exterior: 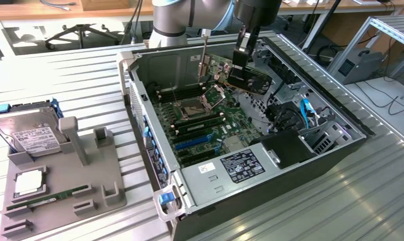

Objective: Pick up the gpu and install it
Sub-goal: 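Insert the gpu into the slot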

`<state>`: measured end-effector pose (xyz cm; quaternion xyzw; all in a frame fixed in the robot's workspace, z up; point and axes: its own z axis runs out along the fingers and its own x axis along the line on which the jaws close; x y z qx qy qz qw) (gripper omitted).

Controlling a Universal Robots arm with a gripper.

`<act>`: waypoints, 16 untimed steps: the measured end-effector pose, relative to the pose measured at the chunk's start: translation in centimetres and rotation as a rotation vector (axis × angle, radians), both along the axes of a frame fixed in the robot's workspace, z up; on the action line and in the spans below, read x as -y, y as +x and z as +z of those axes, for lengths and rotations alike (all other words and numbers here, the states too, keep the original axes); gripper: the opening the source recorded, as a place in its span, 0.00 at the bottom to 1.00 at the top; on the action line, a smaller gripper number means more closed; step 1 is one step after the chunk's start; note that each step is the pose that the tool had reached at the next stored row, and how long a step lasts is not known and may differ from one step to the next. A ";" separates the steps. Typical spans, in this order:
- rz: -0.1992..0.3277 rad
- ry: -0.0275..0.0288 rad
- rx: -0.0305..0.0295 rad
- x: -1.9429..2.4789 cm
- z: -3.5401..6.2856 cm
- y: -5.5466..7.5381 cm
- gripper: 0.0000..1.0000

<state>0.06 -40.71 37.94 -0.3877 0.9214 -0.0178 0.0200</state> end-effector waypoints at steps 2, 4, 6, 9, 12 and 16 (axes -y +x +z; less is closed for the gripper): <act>0.004 0.0001 0.0000 0.00 -0.01 0.0 0.27; 0.007 0.0001 0.0000 0.00 -0.01 0.0 0.27; 0.010 0.0001 0.0000 0.00 -0.01 0.0 0.27; 0.015 0.0001 0.0000 0.00 -0.01 0.0 0.27; 0.020 0.0000 0.0000 0.00 -0.01 0.0 0.27; 0.029 0.0000 0.0000 0.00 -0.01 0.0 0.27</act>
